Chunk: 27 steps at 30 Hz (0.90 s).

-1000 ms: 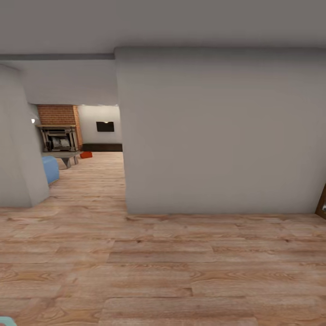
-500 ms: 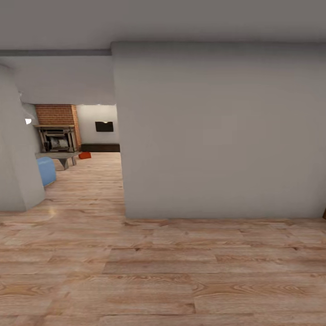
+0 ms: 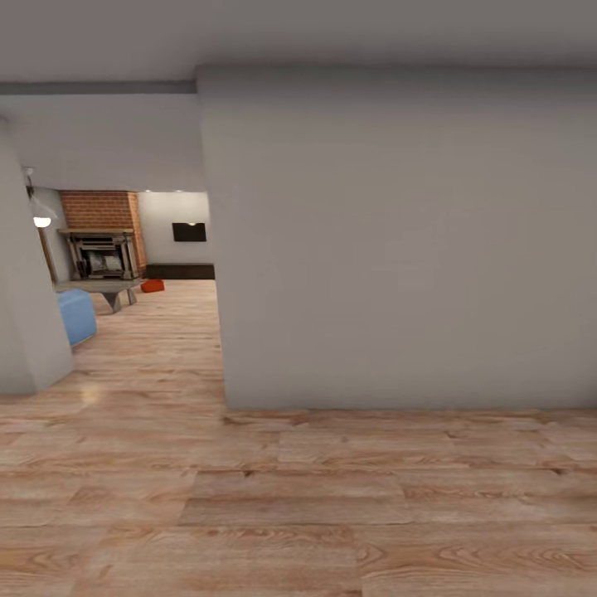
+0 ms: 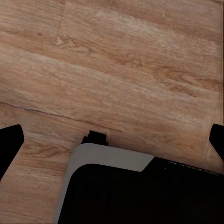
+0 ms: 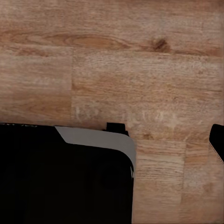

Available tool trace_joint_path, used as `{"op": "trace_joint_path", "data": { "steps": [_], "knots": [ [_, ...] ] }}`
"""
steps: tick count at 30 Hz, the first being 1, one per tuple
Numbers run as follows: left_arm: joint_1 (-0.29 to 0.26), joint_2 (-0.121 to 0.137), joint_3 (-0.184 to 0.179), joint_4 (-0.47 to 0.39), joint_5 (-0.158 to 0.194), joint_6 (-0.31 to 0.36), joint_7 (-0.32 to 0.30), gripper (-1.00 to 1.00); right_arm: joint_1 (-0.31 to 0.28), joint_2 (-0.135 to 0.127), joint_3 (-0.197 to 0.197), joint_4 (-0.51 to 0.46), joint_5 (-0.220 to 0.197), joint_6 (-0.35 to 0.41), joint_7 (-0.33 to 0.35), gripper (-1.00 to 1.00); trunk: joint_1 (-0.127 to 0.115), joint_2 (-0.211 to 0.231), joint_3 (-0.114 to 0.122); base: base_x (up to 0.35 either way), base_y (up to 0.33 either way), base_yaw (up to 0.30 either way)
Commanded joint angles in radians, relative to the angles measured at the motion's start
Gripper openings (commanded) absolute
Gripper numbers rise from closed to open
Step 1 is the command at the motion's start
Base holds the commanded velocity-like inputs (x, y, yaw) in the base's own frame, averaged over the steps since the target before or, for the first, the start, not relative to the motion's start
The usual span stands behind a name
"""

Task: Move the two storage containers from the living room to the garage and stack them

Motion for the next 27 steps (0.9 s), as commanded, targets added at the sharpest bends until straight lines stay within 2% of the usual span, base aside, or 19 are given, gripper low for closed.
{"op": "trace_joint_path", "data": {
  "steps": [1,18,27],
  "knots": [
    [-0.001,0.0,-0.008,0.0,0.008,-0.003,0.001,1.0,-0.001,0.001,0.008,0.003,-0.008,-0.005,0.0,1.0,0.001,-0.001,-0.001,0.322,0.0,0.0],
    [-0.001,0.0,-0.008,0.0,0.008,-0.003,0.001,1.0,-0.001,0.0,0.008,0.003,-0.008,-0.004,0.001,1.0,0.001,-0.001,-0.001,0.322,0.0,0.006],
    [-0.001,0.001,-0.008,0.0,0.008,-0.003,0.001,1.0,-0.001,0.002,0.008,0.003,-0.008,-0.003,0.002,1.0,0.001,-0.001,-0.001,0.322,0.0,0.236]
  ]
}}
